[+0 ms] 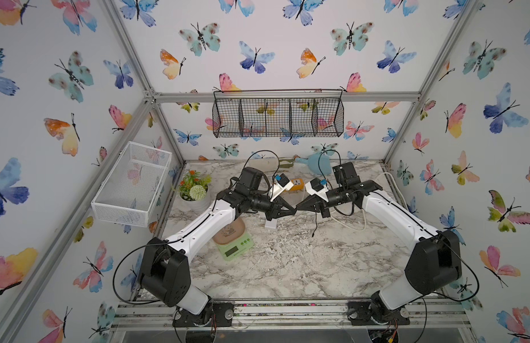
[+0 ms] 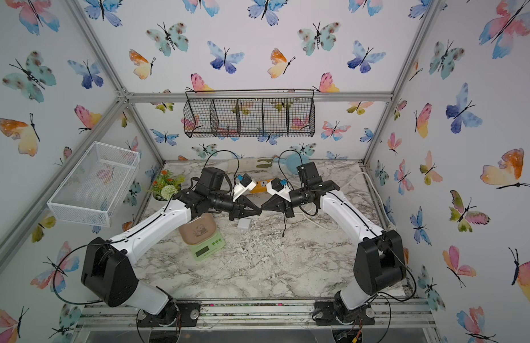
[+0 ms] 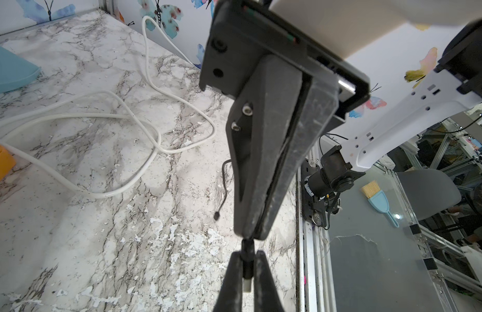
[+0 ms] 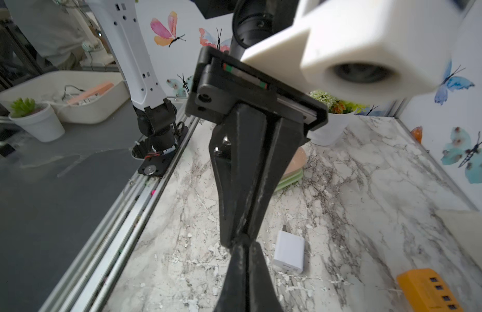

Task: Charge the electronic scale
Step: Pick up the charging cable from the center of the board.

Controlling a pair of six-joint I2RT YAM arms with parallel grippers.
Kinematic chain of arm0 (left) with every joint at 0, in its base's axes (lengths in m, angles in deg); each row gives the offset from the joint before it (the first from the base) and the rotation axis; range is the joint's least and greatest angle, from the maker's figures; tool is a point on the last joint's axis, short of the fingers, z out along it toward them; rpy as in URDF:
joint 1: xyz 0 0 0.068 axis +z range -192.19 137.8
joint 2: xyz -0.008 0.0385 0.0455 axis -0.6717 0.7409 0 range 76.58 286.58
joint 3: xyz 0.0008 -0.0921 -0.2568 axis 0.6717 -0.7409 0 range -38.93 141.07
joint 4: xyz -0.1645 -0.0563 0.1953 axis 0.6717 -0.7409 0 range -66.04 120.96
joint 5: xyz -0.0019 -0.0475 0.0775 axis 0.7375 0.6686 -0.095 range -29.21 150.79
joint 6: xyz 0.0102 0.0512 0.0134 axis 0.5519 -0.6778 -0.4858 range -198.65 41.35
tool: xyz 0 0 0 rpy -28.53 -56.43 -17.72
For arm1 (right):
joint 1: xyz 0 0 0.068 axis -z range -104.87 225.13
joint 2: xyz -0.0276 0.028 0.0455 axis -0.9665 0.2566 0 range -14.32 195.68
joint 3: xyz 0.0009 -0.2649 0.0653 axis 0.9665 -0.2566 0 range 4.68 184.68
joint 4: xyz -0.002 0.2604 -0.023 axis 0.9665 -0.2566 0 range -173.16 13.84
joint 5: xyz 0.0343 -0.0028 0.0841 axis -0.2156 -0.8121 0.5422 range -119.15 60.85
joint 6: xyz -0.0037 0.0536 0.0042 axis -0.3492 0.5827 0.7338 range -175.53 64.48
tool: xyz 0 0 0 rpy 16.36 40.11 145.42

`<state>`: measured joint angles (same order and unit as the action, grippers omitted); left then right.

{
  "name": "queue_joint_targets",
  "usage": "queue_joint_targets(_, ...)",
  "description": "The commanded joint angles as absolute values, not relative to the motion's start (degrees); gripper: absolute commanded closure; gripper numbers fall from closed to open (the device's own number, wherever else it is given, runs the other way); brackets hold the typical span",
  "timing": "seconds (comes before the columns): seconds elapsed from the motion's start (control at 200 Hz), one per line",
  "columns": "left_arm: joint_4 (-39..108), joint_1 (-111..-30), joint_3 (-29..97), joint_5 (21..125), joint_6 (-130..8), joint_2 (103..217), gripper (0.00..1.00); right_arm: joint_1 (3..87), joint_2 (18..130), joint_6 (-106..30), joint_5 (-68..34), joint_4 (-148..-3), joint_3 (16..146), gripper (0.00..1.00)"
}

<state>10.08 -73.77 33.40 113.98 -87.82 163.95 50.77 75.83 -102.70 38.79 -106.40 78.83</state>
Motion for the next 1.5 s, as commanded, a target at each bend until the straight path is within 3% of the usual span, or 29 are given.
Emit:
queue_joint_targets(0.0, 11.1, -73.7, 32.8, 113.2, -87.6, 163.2, 0.51, 50.6, 72.7, -93.1, 42.4, -96.2, 75.3, 0.98)
queue_joint_targets(0.05, 13.6, -73.6, 31.6, 113.3, -86.4, 162.2, 0.37, 50.6, 71.4, -90.1, 42.0, -92.7, 73.7, 0.98)
queue_joint_targets(0.095, 17.1, -73.4, 29.8, 113.7, -84.6, 161.0, 0.3, 50.6, 70.1, -86.7, 41.4, -88.7, 72.0, 0.98)
queue_joint_targets(0.225, 31.4, -72.9, 22.7, 114.2, -78.4, 156.9, 0.27, 50.6, 65.7, -78.3, 40.2, -77.0, 66.0, 0.98)
queue_joint_targets(0.42, 47.5, -72.6, 15.5, 117.4, -72.4, 153.8, 0.49, 50.6, 63.1, -70.6, 39.8, -68.4, 61.5, 0.98)
queue_joint_targets(0.691, 48.4, -72.7, 15.0, 120.1, -72.7, 153.5, 0.77, 50.6, 64.1, -70.6, 40.2, -70.0, 62.5, 0.98)
queue_joint_targets(0.826, 48.7, -72.6, 14.4, 121.1, -72.9, 153.0, 0.86, 50.6, 64.1, -70.6, 40.8, -70.5, 63.0, 0.98)
queue_joint_targets(1.001, 49.4, -72.6, 14.4, 122.9, -72.7, 153.1, 0.92, 50.6, 63.8, -70.6, 41.7, -70.3, 63.0, 0.97)
queue_joint_targets(1.376, 49.2, -72.7, 15.3, 125.2, -72.5, 153.3, 0.96, 50.6, 65.3, -72.5, 46.5, -72.2, 64.1, 0.77)
queue_joint_targets(1.497, 49.1, -72.6, 15.3, 124.8, -72.5, 153.5, 0.96, 50.6, 66.6, -74.0, 48.3, -75.1, 65.6, 0.75)
